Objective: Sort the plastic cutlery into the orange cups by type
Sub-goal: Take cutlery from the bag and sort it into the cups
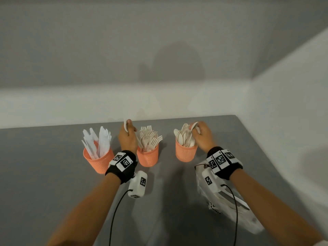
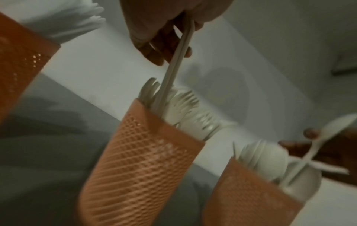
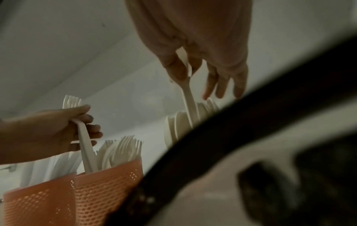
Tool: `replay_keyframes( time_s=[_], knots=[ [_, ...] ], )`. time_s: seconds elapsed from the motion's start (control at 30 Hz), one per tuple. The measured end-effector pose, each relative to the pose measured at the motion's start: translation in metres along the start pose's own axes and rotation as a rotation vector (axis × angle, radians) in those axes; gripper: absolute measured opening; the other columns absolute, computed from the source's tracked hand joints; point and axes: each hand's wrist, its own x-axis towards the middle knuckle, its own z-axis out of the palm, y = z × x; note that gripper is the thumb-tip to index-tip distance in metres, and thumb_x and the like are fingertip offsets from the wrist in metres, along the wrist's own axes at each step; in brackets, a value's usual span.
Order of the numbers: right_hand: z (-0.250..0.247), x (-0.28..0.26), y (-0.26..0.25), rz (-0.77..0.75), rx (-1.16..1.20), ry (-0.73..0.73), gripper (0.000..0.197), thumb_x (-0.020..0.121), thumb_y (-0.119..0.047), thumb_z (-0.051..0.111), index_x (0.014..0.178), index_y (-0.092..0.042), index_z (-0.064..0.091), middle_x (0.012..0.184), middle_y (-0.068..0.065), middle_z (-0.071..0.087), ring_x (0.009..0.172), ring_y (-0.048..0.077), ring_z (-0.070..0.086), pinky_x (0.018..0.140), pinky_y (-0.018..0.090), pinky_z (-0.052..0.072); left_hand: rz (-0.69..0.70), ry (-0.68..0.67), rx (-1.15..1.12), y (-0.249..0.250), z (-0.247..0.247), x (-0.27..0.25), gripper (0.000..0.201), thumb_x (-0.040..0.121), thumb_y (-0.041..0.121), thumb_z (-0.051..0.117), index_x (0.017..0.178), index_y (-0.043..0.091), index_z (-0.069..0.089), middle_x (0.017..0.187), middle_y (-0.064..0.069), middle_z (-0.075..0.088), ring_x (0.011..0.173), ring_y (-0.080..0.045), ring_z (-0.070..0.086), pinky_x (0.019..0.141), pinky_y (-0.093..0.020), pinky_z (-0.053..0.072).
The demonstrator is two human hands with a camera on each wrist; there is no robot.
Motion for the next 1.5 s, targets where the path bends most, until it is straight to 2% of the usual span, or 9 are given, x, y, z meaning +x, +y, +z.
replay_keyframes(
  time_s=[0.13, 0.3, 0.5, 0.73, 0.97, 1.1, 1.2, 1.3, 1.5],
  knots=[
    [0.004, 0.002, 0.011, 0.052, -0.263, -0.059, 0.019, 0.086, -0.004, 0.055, 0.1, 0.0, 0.065, 0.123, 0.016, 0.049, 0.116, 0.027, 0.049, 0.097, 0.026, 0.034, 0.158, -0.069, 0.39, -0.026, 0.0, -0.002, 0.049, 0.088, 0.035, 0.033, 0.096, -0.007, 0.056, 0.101, -0.025, 0.056, 0.098, -0.035, 0.048, 0.085, -0.039, 0.035],
    [0.009, -0.005, -0.003, -0.097, -0.427, -0.025, 0.046, 0.078, 0.001, 0.049, 0.122, -0.008, 0.054, 0.132, 0.015, 0.044, 0.119, 0.031, 0.047, 0.1, 0.033, 0.036, 0.251, -0.133, 0.445, -0.037, 0.0, -0.005, 0.035, 0.093, 0.023, 0.039, 0.111, -0.002, 0.053, 0.117, -0.02, 0.05, 0.11, -0.034, 0.047, 0.091, -0.035, 0.037],
    [0.028, -0.012, -0.008, -0.221, -0.754, -0.244, 0.062, 0.089, -0.011, 0.04, 0.148, -0.012, 0.018, 0.158, 0.011, 0.0, 0.147, 0.024, 0.0, 0.118, 0.046, -0.001, 0.322, -0.296, 0.418, -0.026, 0.003, -0.005, 0.056, 0.087, -0.006, 0.034, 0.14, 0.011, 0.033, 0.148, -0.011, 0.03, 0.111, -0.017, 0.049, 0.088, -0.034, 0.045],
    [0.038, -0.007, 0.004, -0.257, -0.861, -0.269, 0.09, 0.071, -0.053, -0.007, 0.149, -0.013, 0.012, 0.158, 0.011, -0.005, 0.147, 0.023, -0.004, 0.114, 0.053, -0.008, 0.313, -0.415, 0.675, -0.031, 0.006, -0.006, 0.057, 0.097, 0.04, 0.027, 0.142, 0.006, 0.033, 0.153, -0.011, 0.027, 0.139, -0.028, 0.031, 0.11, -0.04, 0.032],
    [0.024, 0.004, -0.002, -0.021, -0.867, -0.342, 0.085, 0.087, -0.07, 0.022, 0.15, -0.018, 0.002, 0.158, 0.012, -0.011, 0.146, 0.024, -0.013, 0.112, 0.054, -0.013, 0.292, -0.471, 0.763, -0.022, 0.007, -0.008, 0.082, 0.085, 0.061, 0.015, 0.145, 0.007, 0.026, 0.152, -0.014, 0.029, 0.141, -0.029, 0.025, 0.116, -0.044, 0.019],
    [0.005, -0.003, -0.018, 0.013, -0.541, -0.298, 0.072, 0.091, -0.059, 0.035, 0.148, -0.016, 0.019, 0.156, 0.013, 0.018, 0.145, 0.025, 0.015, 0.116, 0.047, 0.009, 0.354, -0.36, 0.645, -0.005, 0.014, -0.012, 0.076, 0.088, 0.057, 0.02, 0.146, 0.008, 0.021, 0.153, -0.014, 0.024, 0.144, -0.027, 0.018, 0.118, -0.043, 0.012],
    [-0.022, -0.017, -0.034, 0.004, -0.36, -0.316, 0.041, 0.092, -0.038, 0.051, 0.108, -0.002, 0.061, 0.107, 0.014, 0.062, 0.1, 0.026, 0.056, 0.086, 0.032, 0.04, 0.484, -0.32, 0.341, 0.023, 0.03, -0.032, 0.056, 0.09, 0.036, 0.037, 0.137, 0.006, 0.037, 0.138, -0.015, 0.043, 0.129, -0.026, 0.041, 0.108, -0.034, 0.032],
    [-0.05, -0.037, -0.038, 0.011, -0.447, -0.402, 0.04, 0.089, -0.029, 0.056, 0.083, 0.009, 0.064, 0.074, 0.019, 0.058, 0.07, 0.021, 0.052, 0.067, 0.03, 0.039, 0.468, -0.45, 0.104, 0.048, 0.051, -0.069, 0.039, 0.087, 0.022, 0.043, 0.123, 0.008, 0.047, 0.11, -0.003, 0.056, 0.098, -0.017, 0.055, 0.084, -0.026, 0.045],
    [-0.086, -0.089, -0.017, 0.252, -0.536, -0.743, 0.027, 0.091, -0.014, 0.047, 0.097, 0.003, 0.067, 0.098, 0.019, 0.071, 0.071, 0.021, 0.063, 0.071, 0.03, 0.054, 0.413, -0.67, 0.055, 0.038, 0.076, -0.147, 0.016, 0.086, 0.012, 0.048, 0.097, 0.009, 0.059, 0.087, 0.003, 0.06, 0.074, -0.005, 0.055, 0.067, -0.014, 0.042]
  ],
)
